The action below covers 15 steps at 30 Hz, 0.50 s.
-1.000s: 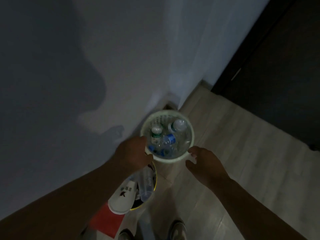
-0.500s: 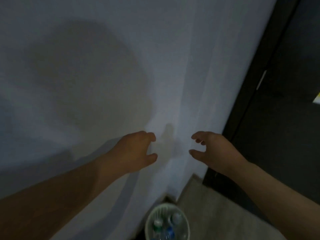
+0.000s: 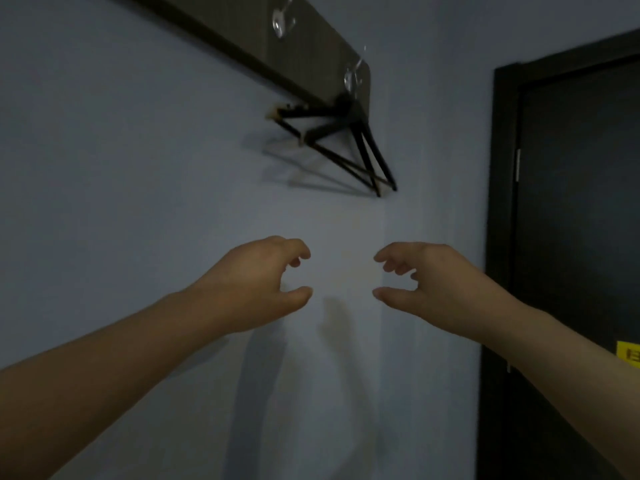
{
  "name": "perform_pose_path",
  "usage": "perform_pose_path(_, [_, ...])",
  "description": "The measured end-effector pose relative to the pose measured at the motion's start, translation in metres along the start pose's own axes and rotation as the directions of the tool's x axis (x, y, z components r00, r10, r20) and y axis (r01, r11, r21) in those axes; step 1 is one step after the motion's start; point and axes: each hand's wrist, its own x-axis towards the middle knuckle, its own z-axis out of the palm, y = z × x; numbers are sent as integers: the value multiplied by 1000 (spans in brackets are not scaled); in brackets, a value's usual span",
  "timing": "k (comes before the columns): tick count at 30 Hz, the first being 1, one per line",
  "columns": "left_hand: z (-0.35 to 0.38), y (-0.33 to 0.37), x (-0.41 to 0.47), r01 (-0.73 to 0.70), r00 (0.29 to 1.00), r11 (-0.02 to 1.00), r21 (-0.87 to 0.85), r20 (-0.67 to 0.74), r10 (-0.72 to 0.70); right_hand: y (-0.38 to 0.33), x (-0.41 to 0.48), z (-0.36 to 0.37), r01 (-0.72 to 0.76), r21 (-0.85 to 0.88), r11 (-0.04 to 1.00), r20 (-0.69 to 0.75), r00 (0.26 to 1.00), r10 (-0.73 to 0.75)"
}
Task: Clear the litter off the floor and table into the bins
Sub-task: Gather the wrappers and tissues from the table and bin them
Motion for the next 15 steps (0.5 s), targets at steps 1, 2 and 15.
perform_pose_path(1, [-13, 0, -1, -4, 1000, 1000, -2, -10, 4, -9, 5, -8, 27, 10, 1000, -24, 999, -27])
perform_pose_path(2, [-25, 0, -2, -9, 1000, 1000, 0, -19, 9, -17, 8, -15, 50, 17, 999, -48, 998, -49])
perform_pose_path(15, [-80, -4, -32, 30, 999, 977, 211, -31, -24, -42, 20, -15, 247, 76, 966, -90, 967, -240])
